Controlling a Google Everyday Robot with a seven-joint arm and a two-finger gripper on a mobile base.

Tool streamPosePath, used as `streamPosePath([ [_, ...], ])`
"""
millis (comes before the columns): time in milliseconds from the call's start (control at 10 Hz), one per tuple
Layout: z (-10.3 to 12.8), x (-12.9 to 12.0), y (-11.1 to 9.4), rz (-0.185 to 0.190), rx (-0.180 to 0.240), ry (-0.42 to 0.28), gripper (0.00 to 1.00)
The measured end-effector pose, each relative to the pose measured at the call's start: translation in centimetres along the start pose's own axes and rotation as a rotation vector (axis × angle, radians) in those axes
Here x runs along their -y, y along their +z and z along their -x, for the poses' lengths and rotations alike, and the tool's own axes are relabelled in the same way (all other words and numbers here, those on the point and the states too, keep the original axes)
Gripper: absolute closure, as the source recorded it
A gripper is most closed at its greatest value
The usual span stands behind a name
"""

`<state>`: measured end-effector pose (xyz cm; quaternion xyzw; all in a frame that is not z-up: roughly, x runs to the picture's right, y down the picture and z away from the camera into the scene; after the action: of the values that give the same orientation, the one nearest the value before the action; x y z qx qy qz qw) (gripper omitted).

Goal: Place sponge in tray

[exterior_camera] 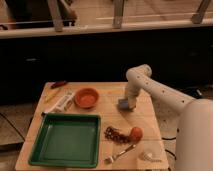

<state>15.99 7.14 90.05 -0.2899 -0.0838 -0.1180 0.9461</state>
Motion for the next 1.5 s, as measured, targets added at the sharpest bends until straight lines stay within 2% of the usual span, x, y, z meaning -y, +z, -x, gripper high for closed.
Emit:
streamPosePath([
  [300,0.1,0.0,-0.5,-0.002,-0.007,-0.003,0.92],
  [900,2.1,-0.1,-3.2,-0.007,-0.025,-0.033,0.92],
  [1200,3.5,-0.3,-4.9,-0.009,-0.033,-0.061,0.92],
  [1500,5.3,-0.4,-5.5,-0.006,-0.035,-0.092,0.92],
])
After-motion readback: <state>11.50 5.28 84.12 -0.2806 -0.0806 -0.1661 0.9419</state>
